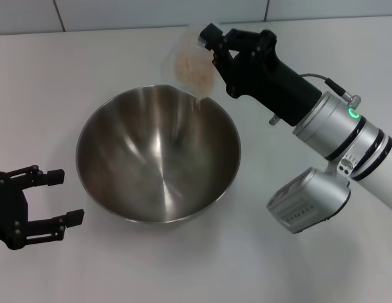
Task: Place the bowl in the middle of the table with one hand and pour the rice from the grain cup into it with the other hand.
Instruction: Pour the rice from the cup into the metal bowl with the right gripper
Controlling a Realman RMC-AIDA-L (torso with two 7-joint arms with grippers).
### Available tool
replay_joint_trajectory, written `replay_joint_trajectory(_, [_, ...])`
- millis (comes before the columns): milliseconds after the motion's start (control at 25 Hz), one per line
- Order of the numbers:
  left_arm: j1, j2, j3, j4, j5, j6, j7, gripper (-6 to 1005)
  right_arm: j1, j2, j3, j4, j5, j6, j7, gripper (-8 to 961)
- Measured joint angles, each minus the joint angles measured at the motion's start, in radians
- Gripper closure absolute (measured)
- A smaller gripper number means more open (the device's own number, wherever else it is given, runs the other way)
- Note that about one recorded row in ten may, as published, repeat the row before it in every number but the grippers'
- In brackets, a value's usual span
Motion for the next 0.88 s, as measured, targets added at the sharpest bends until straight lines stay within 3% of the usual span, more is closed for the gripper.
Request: replay_joint_trajectory(880, [-0.01, -0.003, 0.0, 0.006, -0.003, 0.0, 0.0, 187, -0.023, 0.0, -0.002, 0.012, -0.118, -0.037, -0.325, 933])
